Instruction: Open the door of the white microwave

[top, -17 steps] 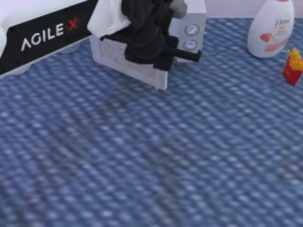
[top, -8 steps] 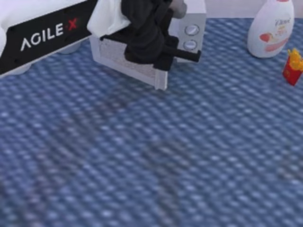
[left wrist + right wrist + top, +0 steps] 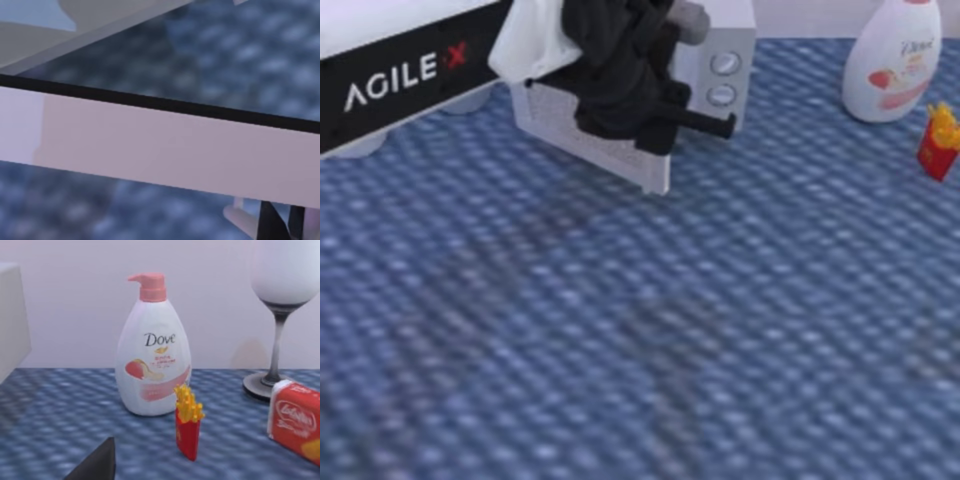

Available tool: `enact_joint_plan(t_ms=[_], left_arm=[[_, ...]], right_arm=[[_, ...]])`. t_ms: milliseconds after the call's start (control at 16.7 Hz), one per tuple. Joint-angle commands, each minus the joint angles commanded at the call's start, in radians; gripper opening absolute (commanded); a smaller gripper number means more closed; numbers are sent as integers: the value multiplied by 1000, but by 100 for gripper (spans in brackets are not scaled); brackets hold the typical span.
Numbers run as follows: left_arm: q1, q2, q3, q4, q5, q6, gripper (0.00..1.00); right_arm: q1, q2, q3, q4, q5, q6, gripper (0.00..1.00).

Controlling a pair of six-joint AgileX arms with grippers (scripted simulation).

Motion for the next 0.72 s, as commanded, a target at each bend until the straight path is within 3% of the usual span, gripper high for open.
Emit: enact_joint_plan(t_ms=[240, 720], left_arm=[[18, -48, -70, 25, 40, 73, 0], [19, -50, -74, 26, 42, 77, 0]], right_arm=[[0, 0, 0, 0, 0, 0, 100], [0, 0, 0, 0, 0, 0, 100]])
